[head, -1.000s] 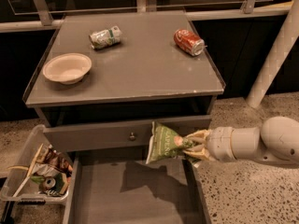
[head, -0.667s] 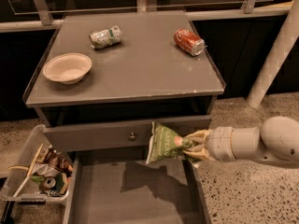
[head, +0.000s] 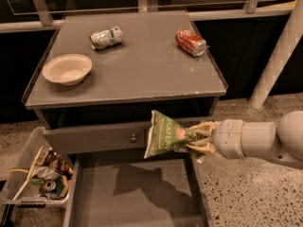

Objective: Pick green jalapeno chip bag from middle drawer and place on counter

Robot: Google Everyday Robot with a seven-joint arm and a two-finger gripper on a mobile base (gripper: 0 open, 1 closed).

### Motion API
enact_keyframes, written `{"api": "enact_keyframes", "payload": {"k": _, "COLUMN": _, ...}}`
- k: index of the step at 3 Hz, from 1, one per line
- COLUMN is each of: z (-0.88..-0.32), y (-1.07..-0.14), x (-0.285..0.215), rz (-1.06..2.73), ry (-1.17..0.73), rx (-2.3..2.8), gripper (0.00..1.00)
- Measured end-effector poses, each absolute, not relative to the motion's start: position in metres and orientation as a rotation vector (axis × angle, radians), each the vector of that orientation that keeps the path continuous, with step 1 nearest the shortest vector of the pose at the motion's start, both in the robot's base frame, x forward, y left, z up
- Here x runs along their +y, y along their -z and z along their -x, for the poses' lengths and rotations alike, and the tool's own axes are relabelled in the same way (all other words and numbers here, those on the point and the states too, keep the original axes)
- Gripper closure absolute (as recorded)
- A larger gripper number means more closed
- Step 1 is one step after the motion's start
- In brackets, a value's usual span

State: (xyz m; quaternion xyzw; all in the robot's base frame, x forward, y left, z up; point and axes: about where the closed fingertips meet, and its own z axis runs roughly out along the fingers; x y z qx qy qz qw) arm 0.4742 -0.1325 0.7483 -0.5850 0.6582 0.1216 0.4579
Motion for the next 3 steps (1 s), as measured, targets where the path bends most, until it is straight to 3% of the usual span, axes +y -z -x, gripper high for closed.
{"api": "enact_keyframes", "payload": {"k": 3, "z": -0.465, "y": -0.938, "x": -0.108, "rz": 1.538, "ry": -0.094, "rx": 1.320, "gripper": 1.00}}
